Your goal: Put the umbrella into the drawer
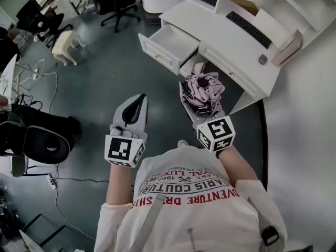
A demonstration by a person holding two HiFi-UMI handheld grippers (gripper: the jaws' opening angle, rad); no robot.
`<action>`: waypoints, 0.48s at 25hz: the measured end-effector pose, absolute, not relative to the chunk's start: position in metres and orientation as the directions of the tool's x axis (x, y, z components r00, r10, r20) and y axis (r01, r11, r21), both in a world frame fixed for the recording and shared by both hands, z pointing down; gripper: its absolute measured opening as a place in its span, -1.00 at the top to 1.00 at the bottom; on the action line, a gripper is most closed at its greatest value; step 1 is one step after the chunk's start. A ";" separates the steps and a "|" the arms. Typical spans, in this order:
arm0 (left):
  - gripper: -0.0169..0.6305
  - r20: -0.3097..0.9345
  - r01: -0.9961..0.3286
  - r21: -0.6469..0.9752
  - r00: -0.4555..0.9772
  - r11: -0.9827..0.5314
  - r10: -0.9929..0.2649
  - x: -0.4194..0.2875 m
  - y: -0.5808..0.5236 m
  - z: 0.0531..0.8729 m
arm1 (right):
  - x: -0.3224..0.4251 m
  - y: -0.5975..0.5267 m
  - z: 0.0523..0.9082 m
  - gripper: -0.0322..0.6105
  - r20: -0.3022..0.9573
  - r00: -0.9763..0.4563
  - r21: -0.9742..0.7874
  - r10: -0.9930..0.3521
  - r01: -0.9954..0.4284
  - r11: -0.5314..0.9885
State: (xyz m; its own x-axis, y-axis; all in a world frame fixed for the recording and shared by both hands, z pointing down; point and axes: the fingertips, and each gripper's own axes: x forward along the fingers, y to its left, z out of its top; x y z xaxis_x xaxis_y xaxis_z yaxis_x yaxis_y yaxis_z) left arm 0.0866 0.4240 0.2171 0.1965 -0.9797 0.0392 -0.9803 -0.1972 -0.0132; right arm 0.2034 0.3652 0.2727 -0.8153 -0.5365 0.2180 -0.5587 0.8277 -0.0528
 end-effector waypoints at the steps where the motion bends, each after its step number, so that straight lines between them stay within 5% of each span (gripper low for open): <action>1: 0.93 0.040 -0.980 -0.013 0.197 -0.197 -0.980 0.085 0.425 0.217 | 0.202 0.367 0.272 0.29 0.217 -0.815 -0.055 -0.537 -0.560 0.827; 12: 0.93 0.050 -0.976 -0.014 0.217 -0.218 -0.975 0.068 0.431 0.223 | 0.187 0.377 0.278 0.29 0.221 -0.798 -0.076 -0.560 -0.587 0.806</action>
State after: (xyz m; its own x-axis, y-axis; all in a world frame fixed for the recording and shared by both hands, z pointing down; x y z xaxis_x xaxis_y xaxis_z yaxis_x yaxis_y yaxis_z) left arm 0.0678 0.4311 0.2231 0.2171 -0.9749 0.0499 -0.9758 -0.2180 -0.0142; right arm 0.1867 0.3773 0.2784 -0.7984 -0.5600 0.2214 -0.5866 0.8063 -0.0762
